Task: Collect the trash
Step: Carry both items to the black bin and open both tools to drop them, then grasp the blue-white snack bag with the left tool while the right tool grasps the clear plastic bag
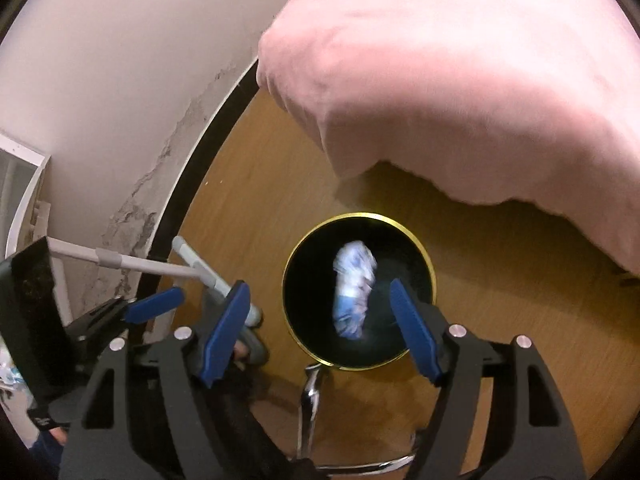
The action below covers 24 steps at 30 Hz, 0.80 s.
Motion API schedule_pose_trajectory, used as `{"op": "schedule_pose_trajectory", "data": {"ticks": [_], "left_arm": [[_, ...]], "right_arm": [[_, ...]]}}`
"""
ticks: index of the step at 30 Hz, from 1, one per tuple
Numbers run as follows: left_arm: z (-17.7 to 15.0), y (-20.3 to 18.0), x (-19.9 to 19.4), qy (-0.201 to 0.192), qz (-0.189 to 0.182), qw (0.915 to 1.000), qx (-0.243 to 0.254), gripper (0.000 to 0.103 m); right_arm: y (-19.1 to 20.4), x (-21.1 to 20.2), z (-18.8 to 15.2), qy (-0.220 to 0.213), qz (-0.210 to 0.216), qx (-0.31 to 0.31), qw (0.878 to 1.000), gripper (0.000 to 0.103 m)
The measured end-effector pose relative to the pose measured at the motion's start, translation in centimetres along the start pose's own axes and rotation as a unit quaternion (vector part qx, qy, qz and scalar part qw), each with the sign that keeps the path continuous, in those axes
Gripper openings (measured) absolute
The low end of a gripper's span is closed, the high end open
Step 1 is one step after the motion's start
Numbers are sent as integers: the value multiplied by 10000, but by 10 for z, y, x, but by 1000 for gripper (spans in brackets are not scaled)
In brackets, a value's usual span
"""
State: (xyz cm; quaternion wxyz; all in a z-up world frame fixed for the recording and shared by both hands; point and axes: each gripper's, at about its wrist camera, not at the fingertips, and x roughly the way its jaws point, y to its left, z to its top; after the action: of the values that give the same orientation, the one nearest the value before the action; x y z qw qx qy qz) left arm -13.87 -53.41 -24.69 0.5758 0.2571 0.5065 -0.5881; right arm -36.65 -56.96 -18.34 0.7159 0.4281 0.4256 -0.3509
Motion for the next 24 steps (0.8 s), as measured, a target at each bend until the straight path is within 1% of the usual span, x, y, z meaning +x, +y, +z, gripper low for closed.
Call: {"op": "schedule_pose_trajectory", "data": {"ticks": [1,3,5,7,8,10,11,12,13,15,16,18,19,20,22,23,24], "left_arm": [[-1,1,-9,-48,38,10000,-7,67],[-6,2,-41,-237,153,9996,-20,69],[-14,6,-84,-506,309,9982,-66,79],[-23,11,-129,-829,560,9948,-165,89],[-32,17,-162,-1052,740,9914,-252,91],[-49,28,-210,-1363,1076,9840,-394,92],[-65,40,-246,-1590,1367,9763,-545,93],[-75,47,-265,-1693,1550,9710,-669,94],[-88,58,-287,-1787,1769,9642,-843,94],[-124,87,-335,-1941,2207,9460,-1365,94],[-142,99,-354,-1980,2382,9371,-1611,94],[-188,128,-395,-2036,2741,9141,-2185,94],[-217,143,-416,-2067,2935,8986,-2522,94],[-240,153,-431,-2104,3062,8855,-2790,94],[-276,169,-451,-2160,3187,8651,-3216,94],[-299,178,-461,-2181,3217,8529,-3487,94],[-318,185,-468,-2200,3215,8429,-3712,94]], "right_arm": [[5,-5,1,-72,-18,-31,10000,70],[23,-23,3,-315,-62,-243,9992,70],[49,-48,5,-585,-49,-568,9967,72],[81,-70,4,-836,53,-918,9923,78],[105,-82,2,-986,151,-1178,9880,79],[150,-98,-3,-1132,385,-1635,9793,81],[181,-104,-7,-1151,604,-1929,9726,81],[211,-109,-11,-1138,825,-2192,9655,81],[237,-111,-15,-1114,1020,-2419,9585,81],[306,-115,-30,-1018,1504,-3034,9354,81],[341,-116,-40,-948,1724,-3338,9219,81],[398,-115,-59,-812,2045,-3838,8968,81],[433,-114,-74,-727,2249,-4178,8773,81],[457,-112,-84,-672,2380,-4422,8622,81],[507,-109,-108,-541,2559,-4936,8294,81],[535,-101,-123,-413,2666,-5210,8098,81],[556,-96,-136,-309,2762,-5429,7925,81]]}}
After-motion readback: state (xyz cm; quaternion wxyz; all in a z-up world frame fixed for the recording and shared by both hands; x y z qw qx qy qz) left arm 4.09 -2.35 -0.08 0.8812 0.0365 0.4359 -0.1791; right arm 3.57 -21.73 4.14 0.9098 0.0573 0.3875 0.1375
